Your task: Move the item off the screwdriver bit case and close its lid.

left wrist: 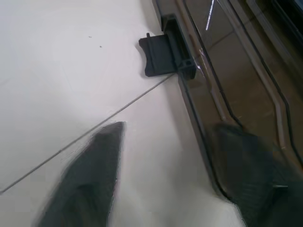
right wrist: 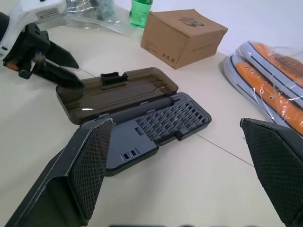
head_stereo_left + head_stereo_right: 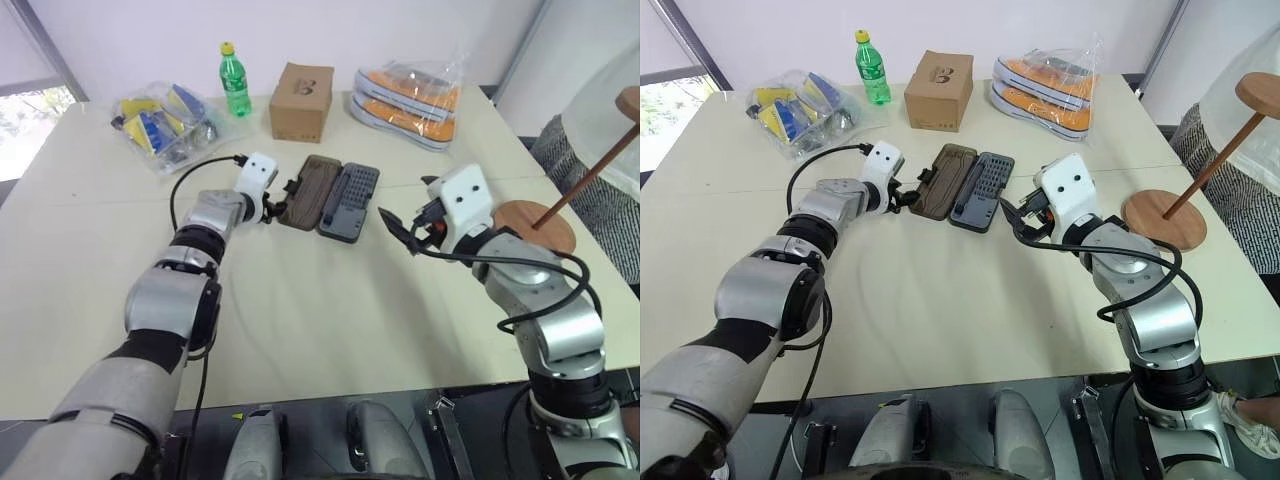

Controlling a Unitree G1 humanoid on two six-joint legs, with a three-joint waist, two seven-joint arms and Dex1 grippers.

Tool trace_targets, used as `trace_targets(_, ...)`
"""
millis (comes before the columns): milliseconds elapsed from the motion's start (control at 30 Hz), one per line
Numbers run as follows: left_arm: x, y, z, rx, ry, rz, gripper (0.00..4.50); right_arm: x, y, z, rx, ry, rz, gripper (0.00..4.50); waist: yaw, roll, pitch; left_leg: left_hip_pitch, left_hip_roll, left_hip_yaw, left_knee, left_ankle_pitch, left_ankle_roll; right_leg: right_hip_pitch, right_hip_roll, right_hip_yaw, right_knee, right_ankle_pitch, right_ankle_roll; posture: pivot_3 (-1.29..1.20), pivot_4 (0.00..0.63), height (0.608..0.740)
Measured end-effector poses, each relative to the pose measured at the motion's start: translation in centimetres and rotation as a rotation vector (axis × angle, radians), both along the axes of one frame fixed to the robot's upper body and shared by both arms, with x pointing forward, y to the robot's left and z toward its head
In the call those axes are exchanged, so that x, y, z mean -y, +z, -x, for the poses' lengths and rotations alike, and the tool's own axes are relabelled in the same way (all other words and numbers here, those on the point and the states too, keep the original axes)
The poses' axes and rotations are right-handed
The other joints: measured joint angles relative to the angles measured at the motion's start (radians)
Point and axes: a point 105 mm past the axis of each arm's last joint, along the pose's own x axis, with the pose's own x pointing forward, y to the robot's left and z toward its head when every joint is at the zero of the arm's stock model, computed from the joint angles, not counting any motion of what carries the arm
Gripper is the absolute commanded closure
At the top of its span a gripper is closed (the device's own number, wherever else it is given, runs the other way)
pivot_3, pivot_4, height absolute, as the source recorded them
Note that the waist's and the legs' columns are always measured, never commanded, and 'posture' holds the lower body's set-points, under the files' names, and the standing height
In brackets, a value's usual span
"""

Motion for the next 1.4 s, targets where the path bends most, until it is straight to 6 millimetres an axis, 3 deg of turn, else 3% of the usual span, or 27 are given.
trace_targets(100,0.2,0.3,-0.1,-0.007,0.011,-0.002,4.41,0.0,0.0,0.0,0.001,-0.002,0.000,0.00,-0.001,0.000,0.000,0.000,0.000,0.000,0.000,0.000,0.000,0.000,0.000,0.000,0.000,0.000,0.000,0.00,0.150,0.740)
trace_targets(633,-0.3,-1.0,0.4,-0.068,0.005,-0.066,4.47,0.1,0.3,0.2,0.016,-0.011,0.000,0.00,0.001,0.000,0.000,0.000,0.000,0.000,0.000,0.000,0.000,0.000,0.000,0.000,0.000,0.000,0.000,0.00,0.150,0.740)
trace_targets(733,-0.4,-1.0,0.3,-0.054,0.004,-0.070,3.69,0.2,0.3,0.2,0.015,-0.016,-0.001,0.00,0.001,0.000,0.000,0.000,0.000,0.000,0.000,0.000,0.000,0.000,0.000,0.000,0.000,0.000,0.000,0.00,0.150,0.740)
trace_targets(967,-1.4,-0.6,0.2,-0.039,0.025,-0.079,0.31,0.3,0.2,0.2,0.010,-0.021,0.000,0.00,0.004,0.000,0.000,0.000,0.000,0.000,0.000,0.000,0.000,0.000,-0.001,0.000,0.000,0.000,0.000,0.00,0.150,0.740)
trace_targets(1233,-2.2,-0.2,0.1,-0.045,0.045,-0.046,0.31,0.6,0.0,0.1,0.024,-0.064,-0.014,0.00,0.000,0.000,0.000,0.000,0.000,0.000,0.000,0.000,0.000,0.000,0.000,0.000,0.000,0.000,0.000,0.00,0.150,0.740)
trace_targets(1400,-1.9,1.6,-0.3,-0.011,0.048,-0.012,0.31,0.6,-0.2,0.3,0.030,-0.081,-0.026,0.00,0.001,0.000,0.000,0.000,0.000,0.000,0.000,0.000,0.000,0.000,0.000,0.000,0.000,0.000,0.000,0.00,0.150,0.740)
